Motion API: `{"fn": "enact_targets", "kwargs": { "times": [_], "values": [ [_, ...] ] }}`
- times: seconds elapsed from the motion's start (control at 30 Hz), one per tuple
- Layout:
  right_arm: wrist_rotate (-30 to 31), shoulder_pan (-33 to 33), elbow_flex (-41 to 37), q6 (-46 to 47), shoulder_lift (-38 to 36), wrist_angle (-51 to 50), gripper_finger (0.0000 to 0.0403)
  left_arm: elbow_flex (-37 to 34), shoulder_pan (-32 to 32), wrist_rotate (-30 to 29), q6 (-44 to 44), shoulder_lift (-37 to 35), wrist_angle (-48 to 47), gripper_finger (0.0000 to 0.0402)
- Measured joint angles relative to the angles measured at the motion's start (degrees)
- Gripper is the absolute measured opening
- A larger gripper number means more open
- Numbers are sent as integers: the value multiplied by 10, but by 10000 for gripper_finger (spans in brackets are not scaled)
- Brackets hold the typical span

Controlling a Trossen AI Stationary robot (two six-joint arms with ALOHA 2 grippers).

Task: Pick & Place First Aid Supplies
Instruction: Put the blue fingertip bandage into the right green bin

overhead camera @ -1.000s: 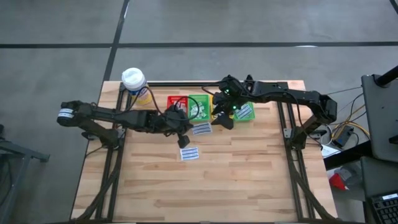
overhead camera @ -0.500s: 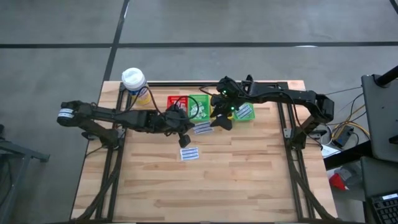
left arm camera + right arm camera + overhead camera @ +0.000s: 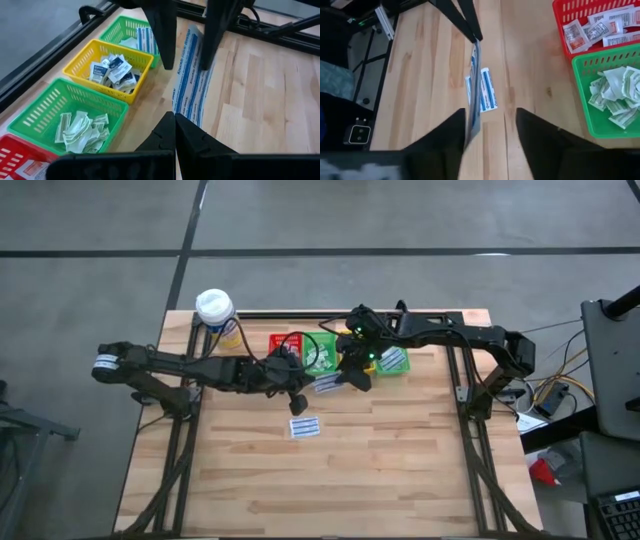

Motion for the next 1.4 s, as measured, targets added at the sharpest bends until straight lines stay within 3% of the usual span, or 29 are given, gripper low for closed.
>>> {"fn": "enact_targets", "kwargs": {
  "times": [0.27, 0.57, 0.83, 0.97, 1.17, 1.27, 1.4],
  "values": [
    [4, 0, 0, 0, 0, 16, 21, 0, 0, 0, 0, 0, 5, 0],
    [7, 0, 0, -2, 0, 12, 8, 0, 0, 1, 1, 0, 5, 12],
    [33, -1, 0, -16, 0, 2, 8, 2, 10, 4, -8, -9, -1, 107],
    [156, -7, 0, -31, -1, -84, 8, 8, 12, 2, -16, -28, -62, 136],
    [383, -34, 3, -20, -6, -234, 8, -6, 7, 11, -92, -35, -145, 142],
    [426, -55, 3, -18, -6, -274, 8, -25, 4, 27, -126, -35, -151, 142],
    [422, -95, 1, -12, -1, -305, 8, -53, 2, 55, -155, -35, -150, 142]
  ]
}}
